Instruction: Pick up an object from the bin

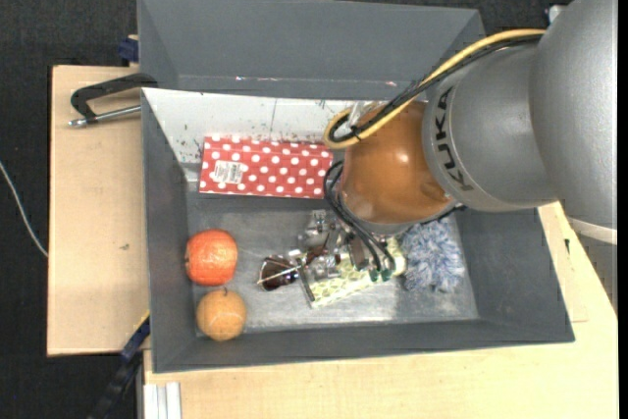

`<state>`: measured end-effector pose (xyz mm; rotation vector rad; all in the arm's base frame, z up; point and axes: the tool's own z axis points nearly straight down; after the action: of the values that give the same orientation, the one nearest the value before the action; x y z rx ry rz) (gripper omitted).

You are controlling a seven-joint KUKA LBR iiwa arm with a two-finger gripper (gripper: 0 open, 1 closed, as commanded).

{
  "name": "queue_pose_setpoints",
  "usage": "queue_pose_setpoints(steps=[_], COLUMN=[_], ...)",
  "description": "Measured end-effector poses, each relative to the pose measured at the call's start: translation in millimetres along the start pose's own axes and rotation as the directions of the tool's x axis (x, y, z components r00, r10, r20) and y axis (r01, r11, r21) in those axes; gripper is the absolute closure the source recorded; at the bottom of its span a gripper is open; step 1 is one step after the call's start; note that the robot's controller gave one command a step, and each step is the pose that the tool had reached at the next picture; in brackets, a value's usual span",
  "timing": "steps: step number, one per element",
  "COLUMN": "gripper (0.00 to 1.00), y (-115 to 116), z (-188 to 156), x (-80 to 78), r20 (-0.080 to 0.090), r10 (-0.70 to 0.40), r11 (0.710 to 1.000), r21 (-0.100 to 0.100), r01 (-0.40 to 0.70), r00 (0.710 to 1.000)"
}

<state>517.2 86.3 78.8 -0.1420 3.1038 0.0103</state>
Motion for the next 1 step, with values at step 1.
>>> queue_pose_setpoints(steps=[1], gripper=[1.00], y=[7.5], z=[-115.3], x=[-21.0], r20=[-0.030], r10=[-0.094], r11=[0.996], r21=[0.000], r01=[0.094], r00=[0.995])
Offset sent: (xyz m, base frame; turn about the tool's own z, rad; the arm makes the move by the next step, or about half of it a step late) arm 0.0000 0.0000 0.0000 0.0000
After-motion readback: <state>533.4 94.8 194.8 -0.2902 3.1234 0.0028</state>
